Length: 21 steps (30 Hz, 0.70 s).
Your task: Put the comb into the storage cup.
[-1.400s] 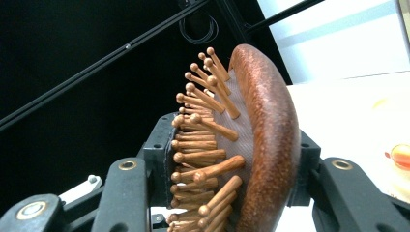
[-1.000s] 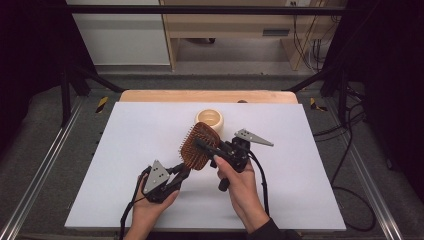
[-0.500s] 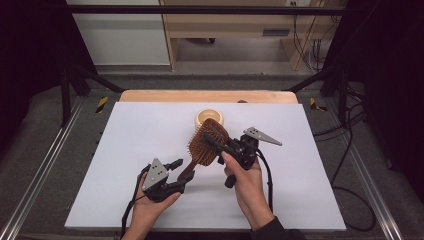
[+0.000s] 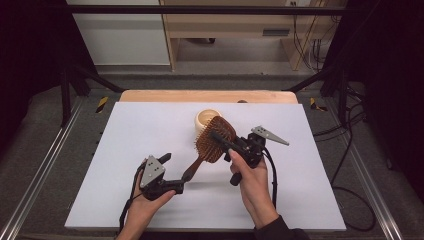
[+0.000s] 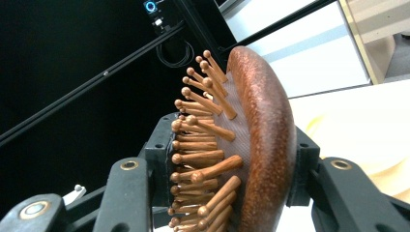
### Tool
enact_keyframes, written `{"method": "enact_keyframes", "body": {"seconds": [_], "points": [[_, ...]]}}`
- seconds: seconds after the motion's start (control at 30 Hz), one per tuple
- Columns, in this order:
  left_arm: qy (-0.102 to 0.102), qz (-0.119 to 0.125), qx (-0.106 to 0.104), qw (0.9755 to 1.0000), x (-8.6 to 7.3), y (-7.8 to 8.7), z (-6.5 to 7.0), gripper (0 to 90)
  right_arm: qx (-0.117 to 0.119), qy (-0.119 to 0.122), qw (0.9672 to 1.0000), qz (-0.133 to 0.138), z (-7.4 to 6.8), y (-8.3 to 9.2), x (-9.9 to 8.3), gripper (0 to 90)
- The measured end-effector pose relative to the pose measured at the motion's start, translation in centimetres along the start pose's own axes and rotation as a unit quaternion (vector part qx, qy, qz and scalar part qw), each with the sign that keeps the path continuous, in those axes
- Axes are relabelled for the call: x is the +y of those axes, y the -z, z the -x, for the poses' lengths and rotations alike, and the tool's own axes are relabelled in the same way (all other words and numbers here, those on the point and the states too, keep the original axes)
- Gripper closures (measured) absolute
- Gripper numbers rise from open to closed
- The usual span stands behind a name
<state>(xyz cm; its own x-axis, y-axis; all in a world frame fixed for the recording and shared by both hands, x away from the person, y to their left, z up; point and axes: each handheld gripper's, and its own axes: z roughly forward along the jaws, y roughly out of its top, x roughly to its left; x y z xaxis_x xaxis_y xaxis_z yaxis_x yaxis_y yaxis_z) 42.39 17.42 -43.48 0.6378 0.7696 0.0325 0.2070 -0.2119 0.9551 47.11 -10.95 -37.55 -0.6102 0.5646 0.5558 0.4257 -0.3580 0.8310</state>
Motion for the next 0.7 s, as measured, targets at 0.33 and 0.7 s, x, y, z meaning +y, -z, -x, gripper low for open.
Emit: {"method": "enact_keyframes", "body": {"seconds": [0.33, 0.7], "points": [[0.001, 0.011, 0.014, 0.9998, 0.2, 0.9, -1.3, 6.0, -0.009, -0.002, 0.9999, 0.011, 0.7, 0.6, 0.5, 50.4], [0.012, 0.018, 0.039, 0.9990, 0.4, 2.1, -3.3, 4.6, -0.018, -0.010, 0.9996, 0.021, 1.3, 1.4, 1.0, 50.2]]}}
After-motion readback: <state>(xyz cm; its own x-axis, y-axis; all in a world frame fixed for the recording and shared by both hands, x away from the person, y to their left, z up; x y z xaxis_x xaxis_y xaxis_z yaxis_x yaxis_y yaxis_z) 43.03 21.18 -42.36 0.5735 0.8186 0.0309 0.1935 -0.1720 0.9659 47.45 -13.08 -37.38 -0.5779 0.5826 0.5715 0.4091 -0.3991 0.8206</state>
